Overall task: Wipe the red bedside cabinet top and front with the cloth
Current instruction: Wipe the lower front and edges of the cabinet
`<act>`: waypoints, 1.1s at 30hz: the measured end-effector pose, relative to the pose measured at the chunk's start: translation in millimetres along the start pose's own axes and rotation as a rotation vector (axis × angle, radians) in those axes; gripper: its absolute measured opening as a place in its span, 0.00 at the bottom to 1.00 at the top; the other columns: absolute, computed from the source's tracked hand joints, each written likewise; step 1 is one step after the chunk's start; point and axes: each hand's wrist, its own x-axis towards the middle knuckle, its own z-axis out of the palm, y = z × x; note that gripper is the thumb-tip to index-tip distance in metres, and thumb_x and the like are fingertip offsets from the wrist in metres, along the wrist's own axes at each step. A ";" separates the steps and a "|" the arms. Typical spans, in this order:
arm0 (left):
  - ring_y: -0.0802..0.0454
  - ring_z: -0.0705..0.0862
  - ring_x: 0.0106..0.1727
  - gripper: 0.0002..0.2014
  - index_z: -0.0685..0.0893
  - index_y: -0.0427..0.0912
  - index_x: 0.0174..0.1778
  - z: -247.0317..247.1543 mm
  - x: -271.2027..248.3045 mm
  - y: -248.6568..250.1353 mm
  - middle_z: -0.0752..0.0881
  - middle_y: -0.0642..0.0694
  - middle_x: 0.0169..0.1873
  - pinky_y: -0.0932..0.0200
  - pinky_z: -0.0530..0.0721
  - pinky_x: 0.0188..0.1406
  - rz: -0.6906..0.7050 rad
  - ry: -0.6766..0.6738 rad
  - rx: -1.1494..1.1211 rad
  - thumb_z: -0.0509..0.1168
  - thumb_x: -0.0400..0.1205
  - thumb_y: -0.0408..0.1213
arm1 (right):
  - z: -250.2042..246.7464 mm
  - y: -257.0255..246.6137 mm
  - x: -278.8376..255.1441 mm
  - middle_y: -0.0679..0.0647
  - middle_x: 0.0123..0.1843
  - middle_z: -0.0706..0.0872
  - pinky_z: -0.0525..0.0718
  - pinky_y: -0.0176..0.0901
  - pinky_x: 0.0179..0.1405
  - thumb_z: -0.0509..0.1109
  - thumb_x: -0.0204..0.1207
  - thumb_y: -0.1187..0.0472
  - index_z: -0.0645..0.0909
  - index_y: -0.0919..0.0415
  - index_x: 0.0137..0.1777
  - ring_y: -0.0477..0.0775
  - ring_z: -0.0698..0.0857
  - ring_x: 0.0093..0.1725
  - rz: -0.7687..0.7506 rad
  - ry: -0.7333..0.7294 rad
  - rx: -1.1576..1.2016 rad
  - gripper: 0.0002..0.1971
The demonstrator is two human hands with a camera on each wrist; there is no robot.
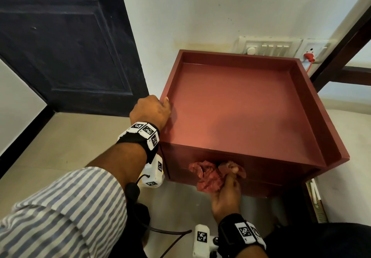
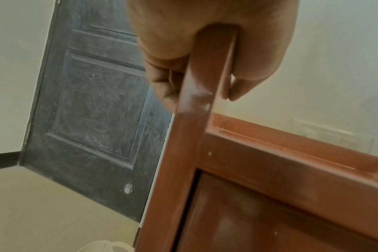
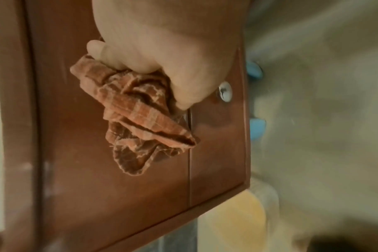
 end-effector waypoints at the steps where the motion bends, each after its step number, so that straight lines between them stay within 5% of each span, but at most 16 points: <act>1: 0.37 0.88 0.49 0.27 0.89 0.39 0.54 0.6 0.4 -0.4 0.90 0.39 0.49 0.50 0.78 0.43 0.000 0.001 0.000 0.56 0.87 0.59 | -5.2 -4.1 0.7 0.60 0.57 0.91 0.91 0.44 0.47 0.78 0.64 0.29 0.80 0.63 0.64 0.56 0.91 0.50 -0.102 0.021 -0.123 0.41; 3: 0.36 0.88 0.49 0.27 0.89 0.39 0.54 2.2 0.9 -1.0 0.90 0.39 0.48 0.50 0.79 0.43 0.000 0.000 -0.003 0.56 0.87 0.59 | -12.6 -21.6 -1.6 0.58 0.49 0.89 0.84 0.31 0.38 0.84 0.68 0.44 0.79 0.64 0.57 0.51 0.87 0.42 -0.340 0.045 -0.497 0.29; 4: 0.36 0.88 0.49 0.27 0.89 0.39 0.54 3.2 0.9 -1.2 0.90 0.39 0.48 0.49 0.79 0.44 0.000 -0.002 -0.002 0.56 0.87 0.60 | -14.5 -32.1 -3.1 0.56 0.45 0.88 0.81 0.32 0.37 0.84 0.70 0.51 0.79 0.64 0.55 0.50 0.86 0.40 -0.419 0.040 -0.669 0.23; 7: 0.36 0.89 0.49 0.27 0.89 0.39 0.53 4.1 1.5 -1.0 0.90 0.39 0.48 0.49 0.80 0.44 -0.003 0.001 -0.002 0.56 0.86 0.60 | -18.5 -48.9 -5.2 0.44 0.36 0.82 0.78 0.41 0.40 0.86 0.68 0.53 0.78 0.60 0.53 0.47 0.81 0.34 -0.547 0.010 -0.978 0.22; 9: 0.36 0.89 0.48 0.27 0.89 0.40 0.53 3.0 1.5 -1.1 0.90 0.39 0.47 0.49 0.82 0.44 -0.009 0.003 -0.010 0.56 0.86 0.61 | -20.9 -47.9 -2.9 0.47 0.34 0.82 0.79 0.42 0.39 0.85 0.69 0.53 0.78 0.60 0.52 0.49 0.80 0.31 -0.561 -0.003 -1.040 0.21; 12: 0.37 0.89 0.47 0.27 0.88 0.40 0.53 1.2 0.4 -0.9 0.89 0.40 0.46 0.48 0.84 0.45 -0.012 -0.005 -0.019 0.56 0.86 0.61 | -28.1 -48.0 -1.3 0.53 0.37 0.85 0.79 0.40 0.38 0.82 0.74 0.59 0.79 0.60 0.52 0.56 0.84 0.34 -0.609 -0.024 -1.075 0.15; 16: 0.36 0.89 0.47 0.28 0.89 0.40 0.52 -1.7 -2.0 0.4 0.90 0.39 0.46 0.47 0.85 0.46 -0.020 -0.009 -0.029 0.56 0.86 0.62 | -37.3 -45.0 0.0 0.48 0.46 0.89 0.82 0.23 0.40 0.71 0.80 0.73 0.81 0.58 0.54 0.33 0.87 0.40 -0.521 -0.082 -0.833 0.09; 18: 0.35 0.89 0.48 0.28 0.89 0.40 0.53 -2.3 -2.3 0.5 0.90 0.39 0.47 0.45 0.88 0.49 -0.024 -0.012 -0.035 0.56 0.85 0.62 | -42.7 -37.5 1.8 0.54 0.50 0.90 0.87 0.33 0.49 0.67 0.83 0.75 0.81 0.60 0.57 0.46 0.89 0.47 -0.442 -0.033 -0.689 0.11; 20: 0.35 0.89 0.48 0.28 0.89 0.40 0.54 -2.3 -2.5 0.3 0.90 0.39 0.47 0.45 0.88 0.49 -0.026 -0.013 -0.031 0.56 0.86 0.62 | -45.6 -30.3 4.4 0.57 0.50 0.89 0.89 0.39 0.48 0.67 0.83 0.74 0.80 0.61 0.59 0.53 0.89 0.47 -0.377 0.005 -0.593 0.11; 24: 0.35 0.89 0.49 0.28 0.89 0.40 0.55 -1.8 -0.1 0.2 0.90 0.39 0.48 0.45 0.86 0.49 -0.025 -0.018 -0.025 0.56 0.86 0.61 | -29.8 -27.9 2.8 0.59 0.52 0.89 0.86 0.41 0.43 0.73 0.80 0.70 0.78 0.64 0.59 0.51 0.89 0.44 -0.275 -0.055 -0.628 0.11; 29: 0.35 0.89 0.49 0.28 0.89 0.40 0.54 1.2 2.5 -1.8 0.90 0.39 0.49 0.44 0.88 0.51 -0.028 -0.017 -0.035 0.56 0.85 0.61 | -19.9 -40.7 -0.8 0.50 0.42 0.84 0.76 0.38 0.33 0.83 0.72 0.58 0.79 0.61 0.53 0.46 0.82 0.37 -0.367 0.065 -0.894 0.17; 33: 0.34 0.89 0.50 0.28 0.89 0.40 0.55 1.5 2.8 -0.9 0.90 0.38 0.49 0.45 0.87 0.51 -0.023 -0.014 -0.037 0.56 0.85 0.61 | -20.4 -41.2 -2.2 0.48 0.41 0.88 0.82 0.40 0.36 0.78 0.77 0.60 0.82 0.57 0.52 0.44 0.87 0.40 -0.470 -0.004 -0.964 0.09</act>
